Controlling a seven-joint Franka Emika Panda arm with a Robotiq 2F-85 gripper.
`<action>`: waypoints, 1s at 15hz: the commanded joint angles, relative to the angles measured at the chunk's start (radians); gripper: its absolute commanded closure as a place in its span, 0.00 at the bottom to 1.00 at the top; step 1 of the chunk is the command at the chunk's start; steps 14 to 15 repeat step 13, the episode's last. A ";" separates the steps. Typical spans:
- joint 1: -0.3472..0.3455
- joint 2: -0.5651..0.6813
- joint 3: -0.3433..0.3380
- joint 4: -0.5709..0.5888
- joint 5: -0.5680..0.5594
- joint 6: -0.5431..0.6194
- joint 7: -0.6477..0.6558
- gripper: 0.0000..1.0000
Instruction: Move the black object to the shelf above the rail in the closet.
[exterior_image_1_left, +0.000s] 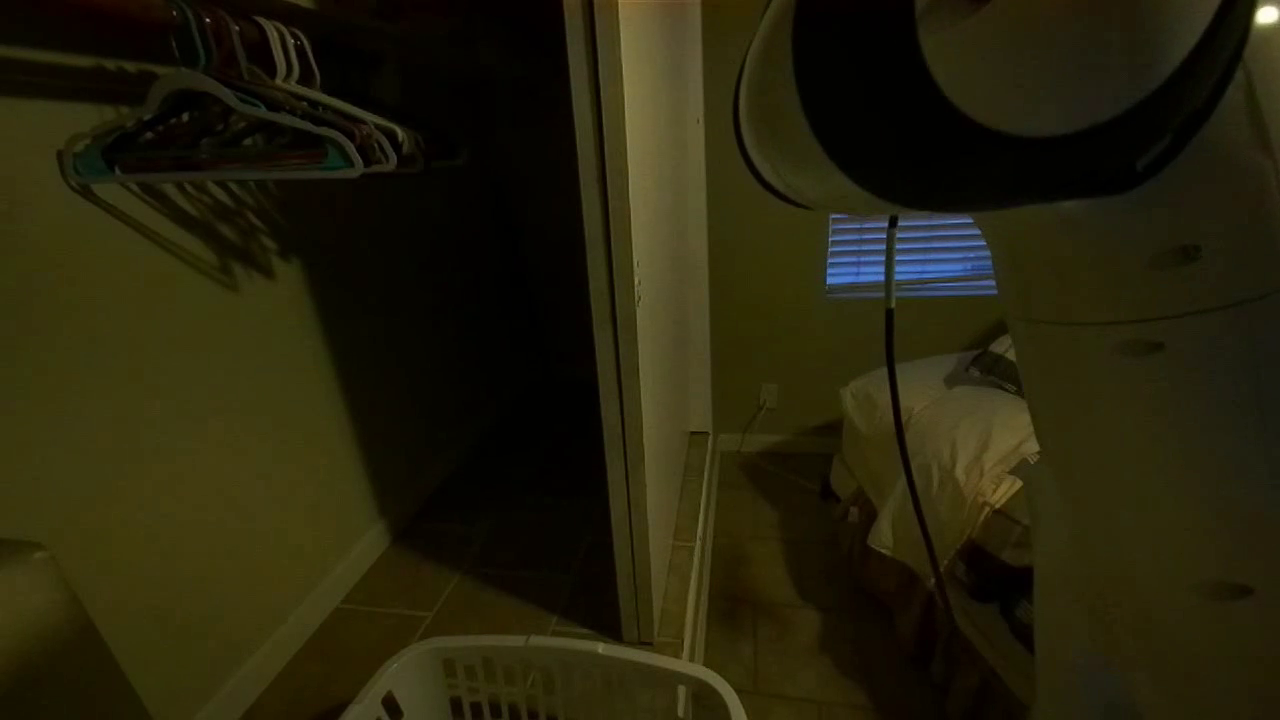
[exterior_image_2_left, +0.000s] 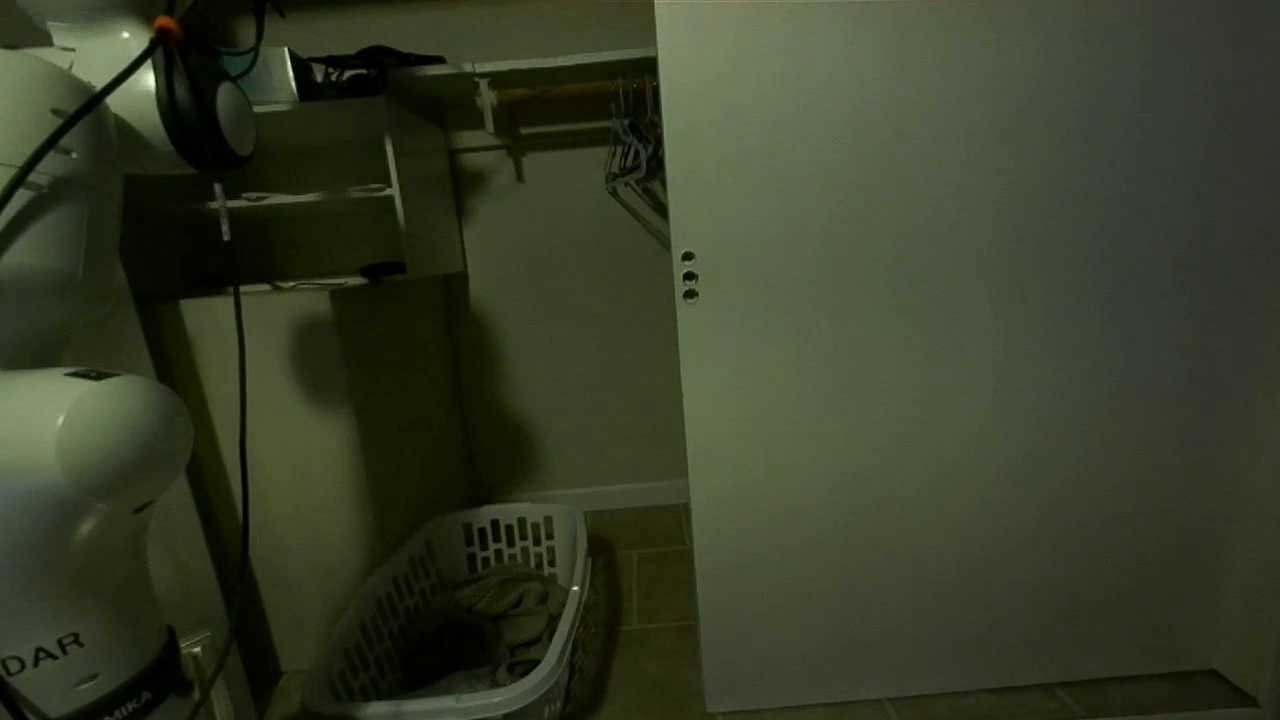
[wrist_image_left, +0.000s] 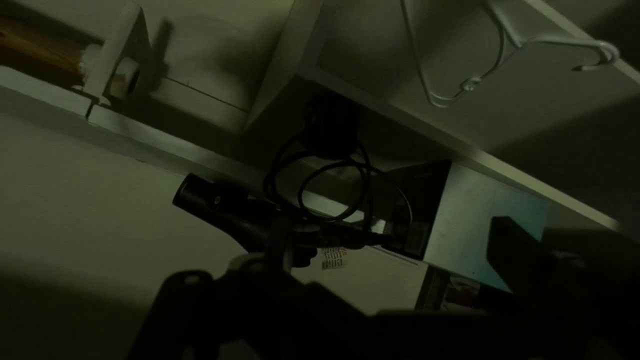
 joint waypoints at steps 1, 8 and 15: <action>-0.033 -0.042 0.027 0.003 0.041 -0.087 -0.012 0.00; -0.057 -0.029 0.060 0.018 0.094 -0.079 0.032 0.00; -0.045 -0.026 0.047 0.003 0.058 -0.081 0.042 0.00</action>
